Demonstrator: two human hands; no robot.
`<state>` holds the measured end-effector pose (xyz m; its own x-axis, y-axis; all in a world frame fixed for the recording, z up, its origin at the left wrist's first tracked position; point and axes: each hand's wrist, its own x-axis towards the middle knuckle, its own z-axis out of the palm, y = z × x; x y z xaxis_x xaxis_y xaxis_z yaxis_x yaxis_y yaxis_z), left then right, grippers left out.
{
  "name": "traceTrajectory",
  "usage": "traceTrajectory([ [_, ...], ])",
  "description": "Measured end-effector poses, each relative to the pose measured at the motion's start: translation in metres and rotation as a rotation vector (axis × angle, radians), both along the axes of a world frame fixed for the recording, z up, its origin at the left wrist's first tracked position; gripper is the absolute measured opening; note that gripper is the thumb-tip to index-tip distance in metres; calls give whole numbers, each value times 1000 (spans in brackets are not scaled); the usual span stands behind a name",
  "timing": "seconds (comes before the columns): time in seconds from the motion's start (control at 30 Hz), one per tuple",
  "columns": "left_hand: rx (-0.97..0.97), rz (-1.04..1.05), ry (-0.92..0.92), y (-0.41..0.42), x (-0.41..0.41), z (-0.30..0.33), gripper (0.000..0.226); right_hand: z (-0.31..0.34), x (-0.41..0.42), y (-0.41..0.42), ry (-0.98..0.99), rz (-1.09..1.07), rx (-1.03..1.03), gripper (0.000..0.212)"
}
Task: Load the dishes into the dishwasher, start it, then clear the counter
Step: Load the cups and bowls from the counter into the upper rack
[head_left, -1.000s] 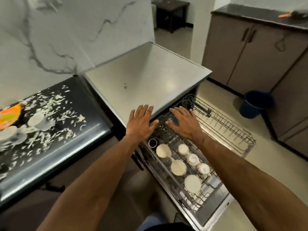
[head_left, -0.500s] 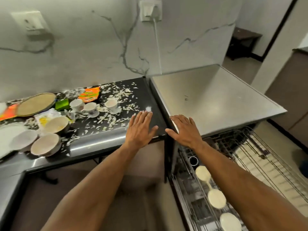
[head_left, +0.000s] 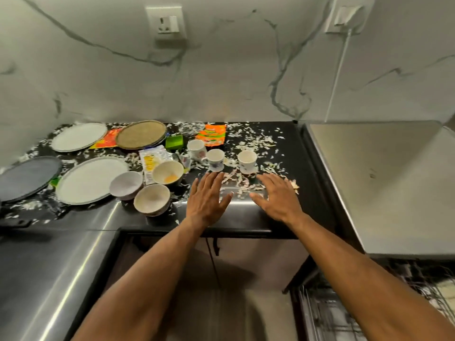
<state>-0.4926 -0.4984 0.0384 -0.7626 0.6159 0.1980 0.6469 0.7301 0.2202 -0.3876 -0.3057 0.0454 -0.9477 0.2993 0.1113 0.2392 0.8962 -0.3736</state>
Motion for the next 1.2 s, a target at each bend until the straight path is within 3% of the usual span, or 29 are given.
traceTrajectory([
  [0.13, 55, 115, -78, -20, -33, -10, 70, -4, -52, -15, -19, 122, 39, 66],
  [0.3, 299, 170, -210, -17, -67, -15, 67, -5, -113, -19, 1, 212, 106, 68],
  [0.73, 301, 228, -247, 33, -142, -29, 55, 1, -230, 8, -69, 494, 372, 86],
  [0.87, 269, 248, -221, 42, -151, -38, 45, -1, -247, 12, -154, 536, 403, 82],
  [1.03, 331, 208, -234, 46, -154, -41, 36, 0, -252, 11, -216, 550, 333, 70],
  [1.2, 360, 145, -267, 44, -154, -42, 26, 0, -242, 16, -230, 491, 134, 73],
])
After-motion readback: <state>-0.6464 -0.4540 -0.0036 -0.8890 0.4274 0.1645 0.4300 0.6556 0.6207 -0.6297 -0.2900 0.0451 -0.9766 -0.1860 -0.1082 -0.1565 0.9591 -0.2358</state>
